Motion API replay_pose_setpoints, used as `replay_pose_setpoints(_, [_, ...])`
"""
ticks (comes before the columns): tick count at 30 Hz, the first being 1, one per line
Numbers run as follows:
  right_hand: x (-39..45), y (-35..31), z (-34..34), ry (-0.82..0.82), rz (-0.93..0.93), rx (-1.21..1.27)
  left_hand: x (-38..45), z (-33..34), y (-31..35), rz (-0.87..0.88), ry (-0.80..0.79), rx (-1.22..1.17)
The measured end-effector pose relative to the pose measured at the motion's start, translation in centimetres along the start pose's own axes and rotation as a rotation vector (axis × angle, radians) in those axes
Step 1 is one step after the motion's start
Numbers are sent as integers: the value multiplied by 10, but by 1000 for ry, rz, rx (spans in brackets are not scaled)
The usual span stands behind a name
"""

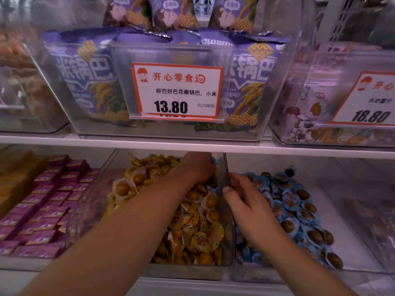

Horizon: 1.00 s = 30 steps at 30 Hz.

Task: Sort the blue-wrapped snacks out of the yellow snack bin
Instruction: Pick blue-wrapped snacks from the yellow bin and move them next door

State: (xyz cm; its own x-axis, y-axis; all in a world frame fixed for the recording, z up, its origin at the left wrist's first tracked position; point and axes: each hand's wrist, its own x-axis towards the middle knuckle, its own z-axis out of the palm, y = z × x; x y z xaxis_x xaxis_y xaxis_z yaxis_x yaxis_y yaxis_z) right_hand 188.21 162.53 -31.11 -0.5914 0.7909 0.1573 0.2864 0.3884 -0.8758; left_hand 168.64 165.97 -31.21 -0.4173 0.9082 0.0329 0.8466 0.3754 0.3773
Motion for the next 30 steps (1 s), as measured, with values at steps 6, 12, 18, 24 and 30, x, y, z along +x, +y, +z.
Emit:
replay_pose_setpoints(6, [-1,0,0,-3,-9,22,-2,11,1,-106,37,-44])
replay_pose_setpoints(12, [-1,1,-1,-11,-32,20,5,8,-4,-95,-87,-409])
replay_pose_setpoints(18, [1,5,0,-9,-31,5,-12,-26,-18,50,-152,-215])
replay_pose_setpoints(24, [0,0,-2,-14,-25,-29,-91,-66,-24,-209,-116,-1229])
replay_pose_setpoints(30, [-12,-29,-4,237,-279,-233,-158,-81,-39,-417,-104,-1743])
